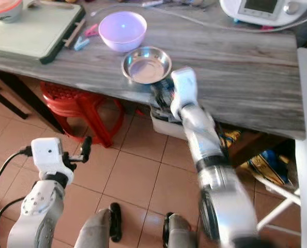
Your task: Setting the table
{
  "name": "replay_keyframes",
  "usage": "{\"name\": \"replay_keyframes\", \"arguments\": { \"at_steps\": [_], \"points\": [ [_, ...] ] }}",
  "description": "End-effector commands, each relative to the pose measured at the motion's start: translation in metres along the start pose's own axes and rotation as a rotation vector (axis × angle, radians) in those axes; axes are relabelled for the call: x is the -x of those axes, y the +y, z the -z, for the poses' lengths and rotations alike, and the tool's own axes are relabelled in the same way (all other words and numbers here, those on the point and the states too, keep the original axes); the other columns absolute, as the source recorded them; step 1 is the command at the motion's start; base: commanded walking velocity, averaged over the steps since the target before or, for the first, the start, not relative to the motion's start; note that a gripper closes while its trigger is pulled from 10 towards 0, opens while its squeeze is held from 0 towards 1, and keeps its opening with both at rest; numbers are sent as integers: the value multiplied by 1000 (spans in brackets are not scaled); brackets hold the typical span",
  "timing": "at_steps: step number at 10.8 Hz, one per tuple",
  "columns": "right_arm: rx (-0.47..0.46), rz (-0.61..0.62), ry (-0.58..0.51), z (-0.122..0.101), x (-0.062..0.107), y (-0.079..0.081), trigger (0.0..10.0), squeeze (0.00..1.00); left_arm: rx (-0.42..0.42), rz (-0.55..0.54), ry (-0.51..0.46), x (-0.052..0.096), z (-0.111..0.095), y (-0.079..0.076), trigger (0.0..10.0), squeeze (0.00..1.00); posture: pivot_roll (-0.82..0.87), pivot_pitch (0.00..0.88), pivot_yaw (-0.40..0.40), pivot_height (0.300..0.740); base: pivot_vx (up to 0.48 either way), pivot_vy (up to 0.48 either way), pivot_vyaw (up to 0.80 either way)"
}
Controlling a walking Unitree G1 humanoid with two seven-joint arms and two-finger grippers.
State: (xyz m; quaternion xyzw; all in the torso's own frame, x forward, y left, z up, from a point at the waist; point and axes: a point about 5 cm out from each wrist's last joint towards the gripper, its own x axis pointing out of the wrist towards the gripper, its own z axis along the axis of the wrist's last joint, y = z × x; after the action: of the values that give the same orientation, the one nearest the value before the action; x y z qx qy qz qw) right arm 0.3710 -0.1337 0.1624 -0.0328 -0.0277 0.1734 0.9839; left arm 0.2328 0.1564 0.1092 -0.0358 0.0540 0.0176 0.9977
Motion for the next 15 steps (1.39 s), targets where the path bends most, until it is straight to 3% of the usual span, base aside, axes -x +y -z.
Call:
{"name": "replay_keyframes", "arguments": {
  "at_steps": [1,4,5,8,11,13,15],
  "points": [
    [-29,4,14,8,11,2,10000,0,0,-18,13,2,5,4,10000,0,48,164,37,740,0,0,0],
    [-26,155,-15,28,69,3,10000,0,17,5,-5,-5,6,5,10000,0,11,95,35,740,0,0,0],
    [-6,185,-32,28,80,1,10000,0,23,21,-19,-11,4,0,10000,0,-1,74,37,740,0,0,0],
    [-19,162,3,23,75,6,10000,0,35,44,-41,-22,1,-8,10000,0,-26,47,61,740,-174,0,-142],
    [-24,97,23,31,85,19,10000,0,15,93,-46,-28,2,-10,10000,0,-25,0,64,740,-261,0,0],
    [-4,223,26,35,88,18,10000,0,18,43,-34,-20,12,-2,10000,0,-11,0,30,740,-262,0,0],
    [-18,287,69,41,84,14,10000,0,22,43,-59,-22,8,-5,10000,0,-14,0,37,740,-257,0,0]
  ]
}}
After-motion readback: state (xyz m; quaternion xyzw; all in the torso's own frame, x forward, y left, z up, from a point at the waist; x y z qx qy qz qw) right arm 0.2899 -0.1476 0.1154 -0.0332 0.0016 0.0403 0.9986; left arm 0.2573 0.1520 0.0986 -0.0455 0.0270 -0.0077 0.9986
